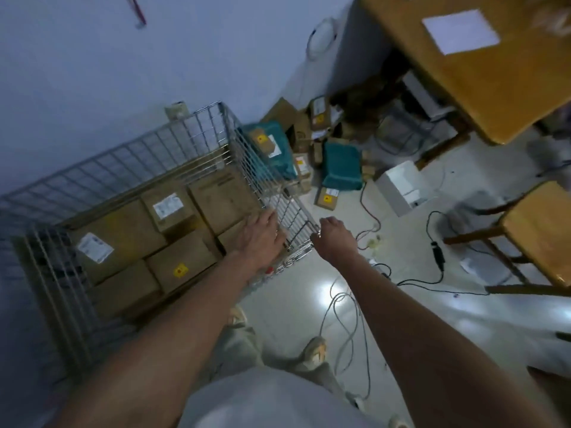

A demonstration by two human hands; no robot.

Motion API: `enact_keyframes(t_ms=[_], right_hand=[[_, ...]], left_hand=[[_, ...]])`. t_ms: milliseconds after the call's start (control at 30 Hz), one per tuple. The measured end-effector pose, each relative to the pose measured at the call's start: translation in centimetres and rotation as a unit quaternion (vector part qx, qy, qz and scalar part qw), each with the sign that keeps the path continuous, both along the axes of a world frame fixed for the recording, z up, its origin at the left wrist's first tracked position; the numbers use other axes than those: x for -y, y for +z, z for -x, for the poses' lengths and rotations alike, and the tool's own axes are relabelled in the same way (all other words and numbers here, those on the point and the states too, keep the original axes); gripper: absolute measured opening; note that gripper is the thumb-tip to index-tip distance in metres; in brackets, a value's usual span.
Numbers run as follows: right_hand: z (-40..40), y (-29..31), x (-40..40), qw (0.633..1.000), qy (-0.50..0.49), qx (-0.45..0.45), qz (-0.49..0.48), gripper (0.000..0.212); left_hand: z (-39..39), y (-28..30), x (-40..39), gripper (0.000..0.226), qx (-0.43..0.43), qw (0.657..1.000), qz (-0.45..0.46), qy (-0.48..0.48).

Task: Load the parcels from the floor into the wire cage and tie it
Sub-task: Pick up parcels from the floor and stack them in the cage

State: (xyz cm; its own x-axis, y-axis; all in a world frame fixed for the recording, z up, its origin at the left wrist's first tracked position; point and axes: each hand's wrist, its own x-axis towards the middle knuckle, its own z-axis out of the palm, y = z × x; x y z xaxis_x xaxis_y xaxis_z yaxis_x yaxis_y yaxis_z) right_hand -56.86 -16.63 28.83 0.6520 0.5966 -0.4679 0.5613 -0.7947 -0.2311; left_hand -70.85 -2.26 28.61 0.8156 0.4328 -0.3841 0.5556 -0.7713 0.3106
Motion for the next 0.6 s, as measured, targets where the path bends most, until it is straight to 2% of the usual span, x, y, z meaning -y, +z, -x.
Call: enact_keyframes(t_ms=[200, 300, 400, 500, 600], right_hand=[[-6.8, 4.9, 13.1, 0.996, -0.084, 0.032, -0.008, 0.042], [-9.0, 5.3, 19.5, 0.993, -0.113, 0.028, -0.004, 0.044], [-11.1, 5.0, 25.1, 0.992, -0.127, 0.014, 0.002, 0.046], [-13.1, 4.9, 27.3, 0.994, -0.112, 0.007, 0.013, 0.048], [-15.3, 4.9, 25.2, 0.996, -0.086, -0.015, 0.023, 0.053]], left_hand=[[-12.0, 6.1, 9.0, 0.061, -0.021, 0.993, -0.034, -0.109], [-14.9, 7.5, 13.8, 0.059, -0.067, 0.985, -0.022, -0.154], [-17.2, 7.7, 17.4, 0.058, -0.068, 0.984, -0.028, -0.161], [-19.0, 7.6, 19.7, 0.055, -0.071, 0.985, -0.025, -0.154], [-20.6, 6.5, 20.3, 0.057, -0.079, 0.987, -0.013, -0.14]])
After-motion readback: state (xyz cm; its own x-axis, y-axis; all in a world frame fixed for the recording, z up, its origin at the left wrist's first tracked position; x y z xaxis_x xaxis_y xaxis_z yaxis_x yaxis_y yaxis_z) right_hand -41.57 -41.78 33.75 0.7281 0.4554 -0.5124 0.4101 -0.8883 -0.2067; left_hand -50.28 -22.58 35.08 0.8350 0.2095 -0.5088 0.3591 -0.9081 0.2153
